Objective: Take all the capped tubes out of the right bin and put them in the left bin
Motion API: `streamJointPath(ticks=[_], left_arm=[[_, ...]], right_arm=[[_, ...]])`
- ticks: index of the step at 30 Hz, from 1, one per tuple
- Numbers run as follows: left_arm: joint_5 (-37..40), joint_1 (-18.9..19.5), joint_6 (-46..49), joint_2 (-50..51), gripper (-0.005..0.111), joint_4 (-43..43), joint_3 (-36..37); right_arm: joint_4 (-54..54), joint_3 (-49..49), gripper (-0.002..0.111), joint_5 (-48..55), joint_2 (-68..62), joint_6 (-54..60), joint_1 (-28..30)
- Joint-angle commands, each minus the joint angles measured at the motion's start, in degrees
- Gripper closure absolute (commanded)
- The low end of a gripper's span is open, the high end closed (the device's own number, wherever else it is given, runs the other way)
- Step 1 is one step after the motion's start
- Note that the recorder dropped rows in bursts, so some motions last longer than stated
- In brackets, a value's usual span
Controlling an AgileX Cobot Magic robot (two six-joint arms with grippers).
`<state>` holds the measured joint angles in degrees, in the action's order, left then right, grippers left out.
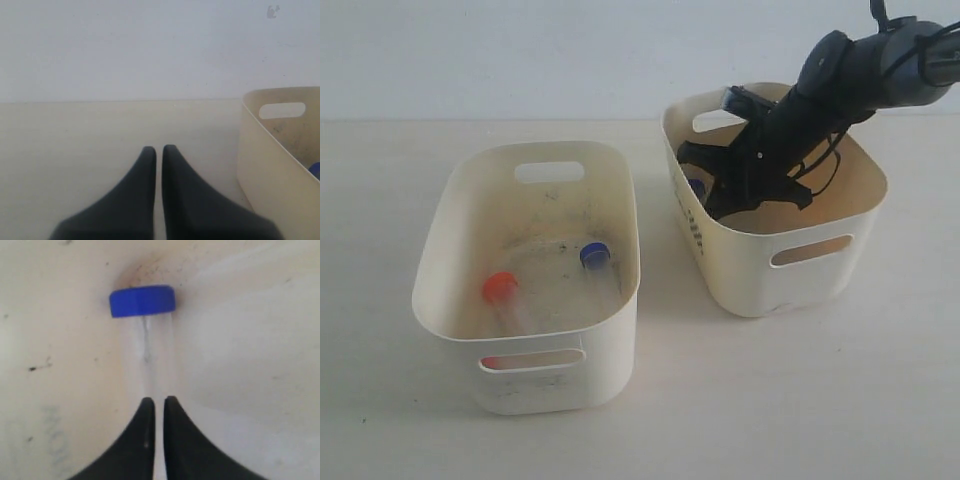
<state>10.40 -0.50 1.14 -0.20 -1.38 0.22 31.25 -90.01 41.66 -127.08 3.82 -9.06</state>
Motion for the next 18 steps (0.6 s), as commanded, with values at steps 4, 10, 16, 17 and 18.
streamJointPath(ticks=[4,10,16,17,18], left_arm=[[-0.6,-0.1,-0.2,0.2,0.103,-0.1,-0.2],[-0.6,-0.1,-0.2,0.2,0.103,-0.1,-0.2],[-0.6,-0.1,-0.2,0.2,0.103,-0.1,-0.2],[-0.6,-0.1,-0.2,0.2,0.103,-0.1,-0.2],[-0.6,-0.1,-0.2,0.2,0.103,-0.1,-0.2]], right_arm=[[-3.7,0.8,0.108,-1.1,-0.8,-0.4,0.5],[-3.2,0.8,0.108,-1.1,3.7,0.0,0.7],[8.1,0.8,0.108,4.8,5.7,9.6,4.7],[10.6,0.8,0.108,6.1,5.7,12.1,5.8],[13.2,0.8,0.108,7.8,5.7,14.7,6.9]])
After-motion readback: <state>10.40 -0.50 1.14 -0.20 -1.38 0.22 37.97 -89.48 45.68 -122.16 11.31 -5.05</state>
